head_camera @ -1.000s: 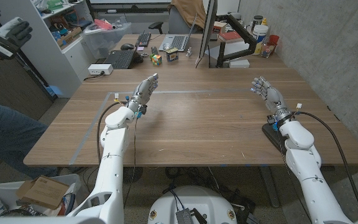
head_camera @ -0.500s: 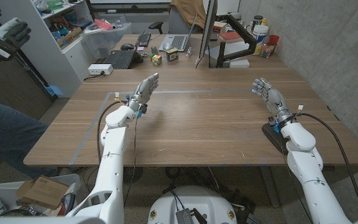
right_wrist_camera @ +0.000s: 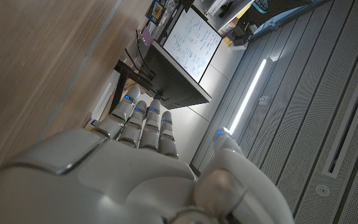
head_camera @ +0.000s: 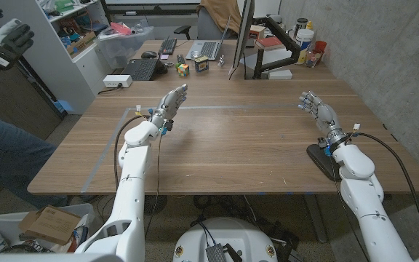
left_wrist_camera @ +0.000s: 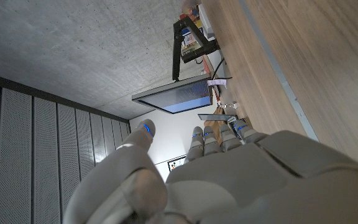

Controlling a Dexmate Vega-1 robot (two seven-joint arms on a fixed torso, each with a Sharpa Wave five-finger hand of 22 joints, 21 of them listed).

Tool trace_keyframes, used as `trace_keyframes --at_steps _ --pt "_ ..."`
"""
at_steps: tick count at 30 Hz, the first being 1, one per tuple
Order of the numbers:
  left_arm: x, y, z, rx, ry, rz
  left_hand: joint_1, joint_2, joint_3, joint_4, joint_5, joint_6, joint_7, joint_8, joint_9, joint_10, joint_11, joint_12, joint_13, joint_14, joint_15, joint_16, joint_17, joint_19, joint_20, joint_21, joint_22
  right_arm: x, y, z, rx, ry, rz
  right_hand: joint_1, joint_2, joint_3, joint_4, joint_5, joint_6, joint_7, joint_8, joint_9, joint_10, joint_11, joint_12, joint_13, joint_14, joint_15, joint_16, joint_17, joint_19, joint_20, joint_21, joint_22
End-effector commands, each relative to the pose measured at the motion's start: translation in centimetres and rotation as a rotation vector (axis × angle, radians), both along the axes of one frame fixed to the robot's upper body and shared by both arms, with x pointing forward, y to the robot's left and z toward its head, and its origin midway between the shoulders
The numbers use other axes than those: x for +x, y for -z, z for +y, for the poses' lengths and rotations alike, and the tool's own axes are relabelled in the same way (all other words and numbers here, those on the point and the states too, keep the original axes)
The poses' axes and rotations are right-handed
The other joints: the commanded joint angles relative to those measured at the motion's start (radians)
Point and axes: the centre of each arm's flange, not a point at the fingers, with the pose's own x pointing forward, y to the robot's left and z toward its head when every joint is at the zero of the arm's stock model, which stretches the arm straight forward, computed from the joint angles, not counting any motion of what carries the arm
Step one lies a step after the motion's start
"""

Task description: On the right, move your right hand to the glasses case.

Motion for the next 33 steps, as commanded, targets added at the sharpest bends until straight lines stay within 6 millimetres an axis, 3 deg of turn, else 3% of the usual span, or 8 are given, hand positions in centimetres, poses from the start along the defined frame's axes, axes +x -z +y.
trace_keyframes --at_steps 1,18,33 --pt "0.2 -0.6 -0.2 0.010 -0.001 -0.007 0.008 0.011 0.002 -0.007 -0.004 0.004 0.000 0.004 0.006 0.003 0.000 0.009 0.004 0.004 -0.005 0.002 0.003 0.004 0.004 -0.001 0.005 -0.5 -0.1 -0.3 -0.020 0.023 -0.008 -0.005 -0.008 -0.002 -0.002 0.006 0.001 -0.015 0.007 0.002 0.013 -0.005 0.009 0.004 0.017 -0.006 0.005 0.003 0.013 -0.017 -0.002 0.006" --pt "0.0 -0.8 0.4 -0.012 0.019 -0.018 0.016 0.019 0.007 -0.013 -0.005 0.009 -0.001 0.004 0.006 0.005 0.001 0.009 0.004 0.009 -0.005 0.003 0.003 0.006 0.005 -0.006 0.005 -1.8 0.0 -0.5 -0.075 0.054 -0.035 -0.009 -0.010 -0.006 -0.003 0.007 0.021 -0.056 0.014 0.004 0.023 -0.017 0.010 0.005 0.029 -0.009 0.004 0.004 0.022 -0.017 -0.011 0.006" --pt "0.0 -0.9 0.6 0.007 0.025 -0.017 0.020 0.022 0.008 -0.017 -0.007 0.014 -0.007 0.005 0.006 0.013 -0.003 0.011 0.004 0.015 -0.007 0.004 0.003 0.008 0.010 -0.010 0.005 -2.6 0.5 -0.1 -0.111 0.073 -0.038 -0.010 -0.010 -0.008 -0.005 0.009 0.044 -0.074 0.020 0.005 0.025 -0.020 0.009 0.006 0.020 -0.005 -0.005 0.003 0.012 -0.006 -0.026 0.006"
